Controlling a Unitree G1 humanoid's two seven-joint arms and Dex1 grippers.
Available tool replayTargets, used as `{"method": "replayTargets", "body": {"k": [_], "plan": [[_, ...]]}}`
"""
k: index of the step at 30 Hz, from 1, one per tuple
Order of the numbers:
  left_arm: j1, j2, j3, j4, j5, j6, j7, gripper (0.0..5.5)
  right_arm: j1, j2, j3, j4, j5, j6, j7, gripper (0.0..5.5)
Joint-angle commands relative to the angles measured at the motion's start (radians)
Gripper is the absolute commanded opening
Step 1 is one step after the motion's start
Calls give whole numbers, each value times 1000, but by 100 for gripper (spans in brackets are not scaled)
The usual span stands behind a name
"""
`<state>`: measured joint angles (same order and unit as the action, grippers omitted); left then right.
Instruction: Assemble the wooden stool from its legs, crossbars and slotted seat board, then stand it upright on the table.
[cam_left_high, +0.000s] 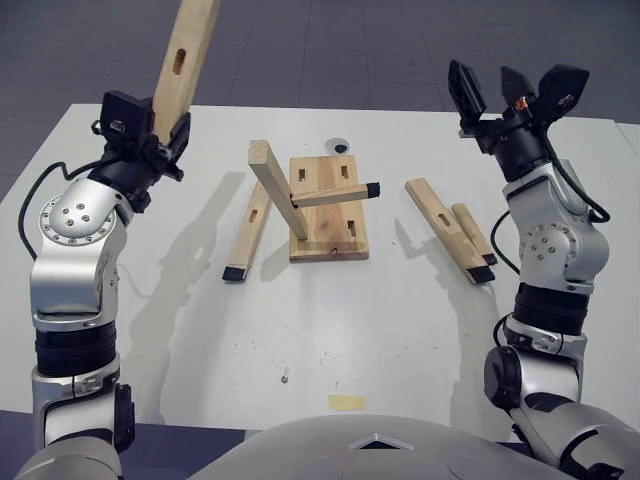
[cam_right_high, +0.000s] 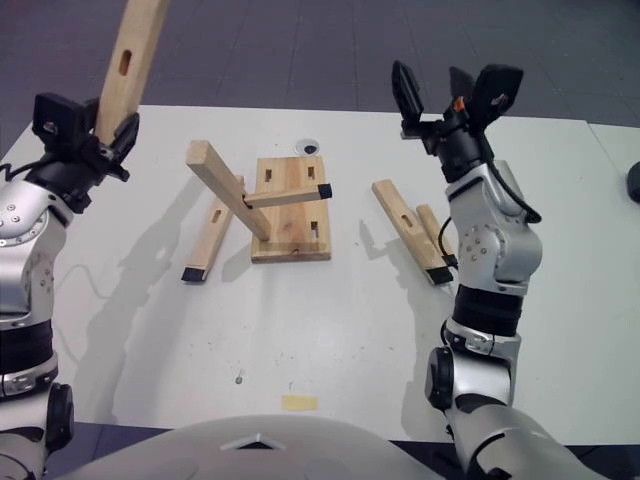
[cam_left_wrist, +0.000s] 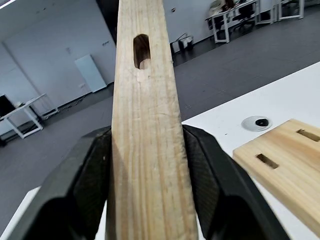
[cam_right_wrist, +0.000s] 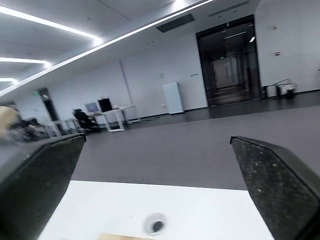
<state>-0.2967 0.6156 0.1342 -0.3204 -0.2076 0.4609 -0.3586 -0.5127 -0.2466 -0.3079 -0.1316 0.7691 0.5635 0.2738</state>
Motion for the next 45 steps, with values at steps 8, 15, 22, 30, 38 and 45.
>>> {"method": "replayTargets", "body": {"k": [8,15,22,30,38,45], "plan": [[-134,-18,-187,-72,19,-116,-202,209,-78,234,24,37,481,212,-187,540],[-109,-35,-238,-103,34,-114,-229,209,-125,267,19,70,500,181,-195,509],[-104,-41,-246,-122,31,-101,-237,209,-164,273,-31,79,583,150,-200,387],[-99,-52,-259,-143,45,-88,-234,209,-123,269,-21,48,640,158,-249,265],[-104,-65,-266,-164,55,-76,-228,209,-92,261,9,34,604,140,-272,134],[-97,-51,-267,-163,71,-75,-233,209,-70,250,20,21,565,125,-268,106]]}}
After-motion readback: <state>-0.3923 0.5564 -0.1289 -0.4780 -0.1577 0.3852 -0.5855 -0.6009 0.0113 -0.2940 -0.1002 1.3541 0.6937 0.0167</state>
